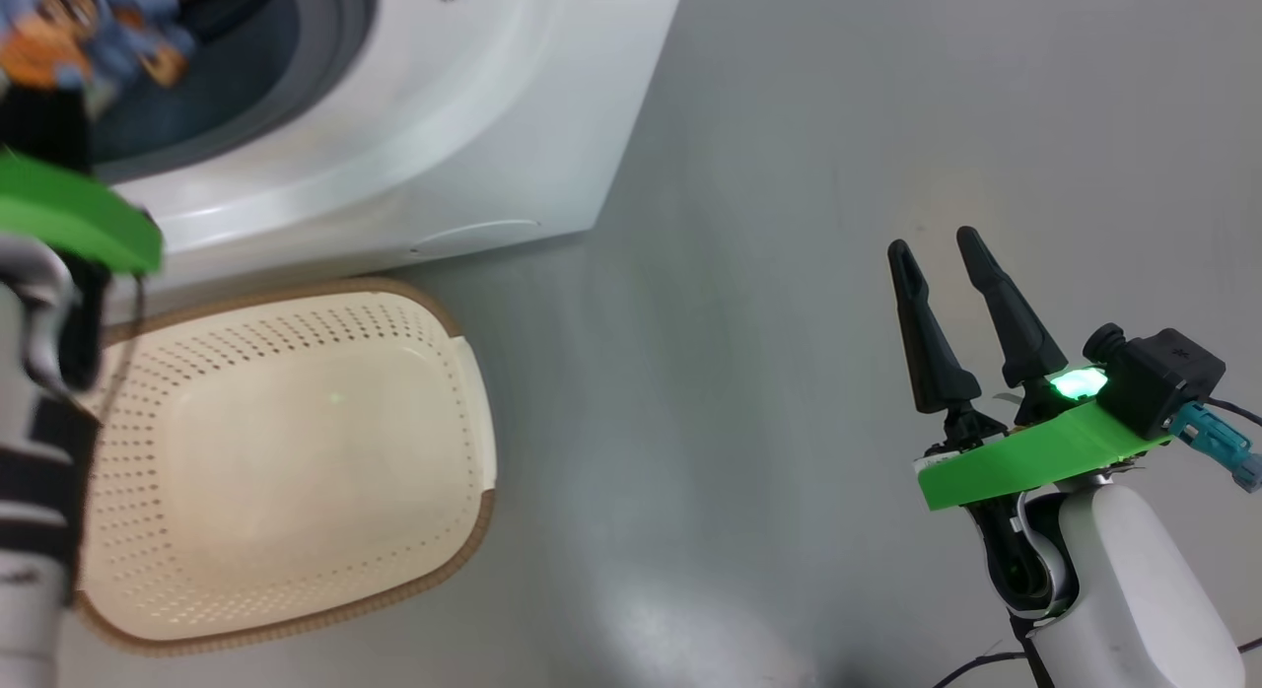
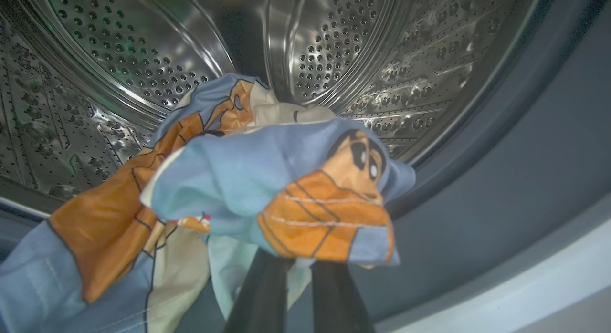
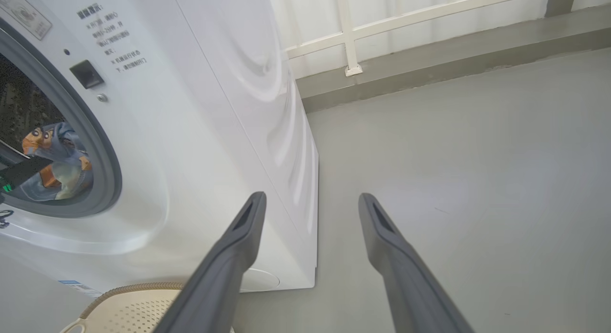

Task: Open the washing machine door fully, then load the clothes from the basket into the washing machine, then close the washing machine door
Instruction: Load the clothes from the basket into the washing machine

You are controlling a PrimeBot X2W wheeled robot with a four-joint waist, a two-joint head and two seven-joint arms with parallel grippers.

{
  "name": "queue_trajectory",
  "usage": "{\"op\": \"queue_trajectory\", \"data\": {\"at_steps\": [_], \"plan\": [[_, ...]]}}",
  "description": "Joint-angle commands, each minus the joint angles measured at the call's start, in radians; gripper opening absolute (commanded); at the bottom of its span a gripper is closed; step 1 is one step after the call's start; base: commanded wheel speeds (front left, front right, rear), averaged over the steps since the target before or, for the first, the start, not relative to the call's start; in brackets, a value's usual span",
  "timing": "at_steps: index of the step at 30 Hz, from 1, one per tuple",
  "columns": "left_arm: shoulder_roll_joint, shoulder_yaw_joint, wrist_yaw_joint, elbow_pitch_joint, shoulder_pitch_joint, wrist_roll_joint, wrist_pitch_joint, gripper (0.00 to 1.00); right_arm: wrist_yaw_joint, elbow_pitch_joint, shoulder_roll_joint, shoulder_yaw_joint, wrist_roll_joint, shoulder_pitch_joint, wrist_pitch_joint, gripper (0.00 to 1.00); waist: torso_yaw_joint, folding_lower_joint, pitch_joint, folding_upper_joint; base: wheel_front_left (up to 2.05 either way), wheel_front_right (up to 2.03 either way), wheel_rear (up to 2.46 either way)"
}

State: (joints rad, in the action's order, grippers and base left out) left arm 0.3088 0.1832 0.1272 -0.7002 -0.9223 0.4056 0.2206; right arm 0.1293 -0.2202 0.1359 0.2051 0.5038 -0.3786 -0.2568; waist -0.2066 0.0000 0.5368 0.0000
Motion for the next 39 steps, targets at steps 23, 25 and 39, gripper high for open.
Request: {"op": "queue_trajectory", "data": {"at_steps": [23, 25, 39], "plan": [[0.17, 0.026, -0.015, -0.477, -0.536, -0.062, -0.218, 1.0, 0.001, 0.037, -0.048, 0.019, 0.01, -0.01, -0.005, 1.0, -0.189, 0.0, 0.137, 0.0, 0.0, 0.0, 0.0], [0.157, 0.028, -0.013, -0.511, -0.54, -0.052, -0.264, 1.0, 0.001, 0.035, -0.043, 0.014, 0.006, -0.007, -0.005, 1.0, -0.183, 0.0, 0.125, 0.0, 0.0, 0.0, 0.0], [0.065, 0.042, 0.003, -0.519, -0.417, 0.021, -0.069, 1.0, 0.001, 0.018, -0.002, 0.019, 0.001, -0.007, -0.005, 1.0, -0.091, 0.0, 0.02, 0.0, 0.0, 0.0, 0.0]]}}
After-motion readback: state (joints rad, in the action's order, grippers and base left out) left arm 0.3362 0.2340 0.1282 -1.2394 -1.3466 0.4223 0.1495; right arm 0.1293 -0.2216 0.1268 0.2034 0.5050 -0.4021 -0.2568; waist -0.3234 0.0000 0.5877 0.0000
